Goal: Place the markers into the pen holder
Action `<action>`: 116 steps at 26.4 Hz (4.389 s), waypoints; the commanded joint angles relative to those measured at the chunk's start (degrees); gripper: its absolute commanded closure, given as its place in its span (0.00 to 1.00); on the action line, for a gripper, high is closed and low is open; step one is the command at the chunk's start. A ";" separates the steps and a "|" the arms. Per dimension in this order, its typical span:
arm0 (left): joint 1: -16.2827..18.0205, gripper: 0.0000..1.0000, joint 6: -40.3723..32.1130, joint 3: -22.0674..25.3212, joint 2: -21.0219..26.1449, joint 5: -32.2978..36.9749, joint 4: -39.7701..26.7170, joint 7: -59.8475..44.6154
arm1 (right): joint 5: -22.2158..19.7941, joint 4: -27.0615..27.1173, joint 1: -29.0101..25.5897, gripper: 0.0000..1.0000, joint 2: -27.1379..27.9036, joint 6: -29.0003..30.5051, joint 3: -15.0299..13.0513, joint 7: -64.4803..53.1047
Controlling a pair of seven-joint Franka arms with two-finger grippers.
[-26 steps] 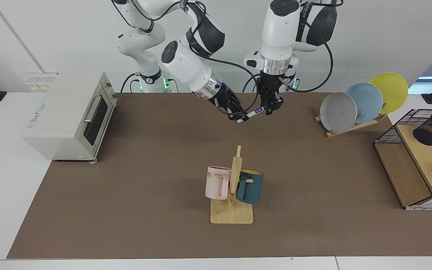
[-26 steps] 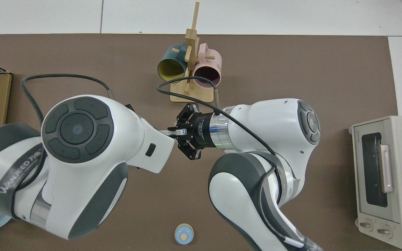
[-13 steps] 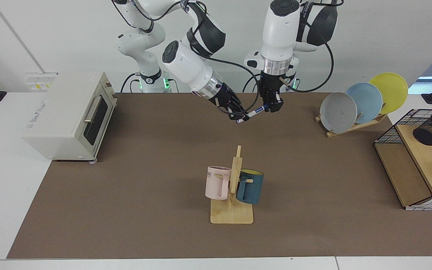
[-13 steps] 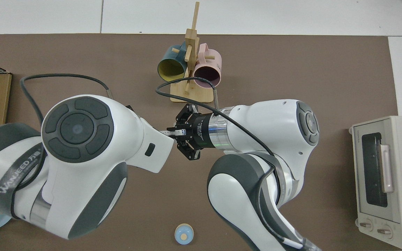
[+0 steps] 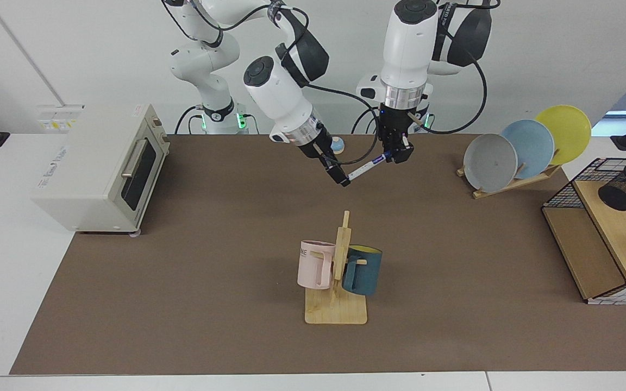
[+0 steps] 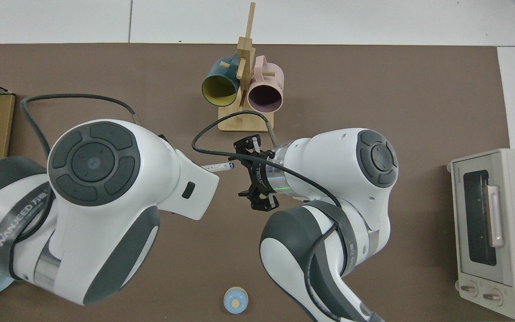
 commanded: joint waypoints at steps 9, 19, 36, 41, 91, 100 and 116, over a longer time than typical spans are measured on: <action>0.09 1.00 -6.74 8.40 -1.30 0.59 -1.28 -0.32 | -17.93 -0.95 -11.64 0.00 -2.91 -14.63 -0.54 -39.82; 0.09 1.00 -6.92 18.78 -1.30 4.52 -1.98 -0.41 | -30.94 -0.25 -17.27 0.00 -5.19 -14.72 -0.72 -61.00; 0.88 1.00 -8.24 38.29 4.49 20.71 8.30 23.90 | -36.48 4.41 -24.56 0.00 -15.65 -30.71 -1.07 -80.53; 0.96 1.00 -8.50 39.00 4.85 26.68 10.15 31.22 | -35.69 3.71 -25.09 0.00 -18.03 -31.51 -0.98 -80.54; 0.44 1.00 10.57 52.53 5.81 43.21 2.42 35.62 | -30.60 5.38 -29.05 0.00 -17.06 -34.85 -2.56 -88.62; 0.26 1.00 10.92 52.53 6.43 43.56 0.83 32.90 | -30.60 5.38 -29.14 0.00 -17.06 -34.85 -2.56 -88.62; -1.32 0.00 2.84 50.08 5.90 25.30 9.01 32.81 | -30.60 5.38 -29.14 0.00 -17.15 -34.85 -2.56 -88.62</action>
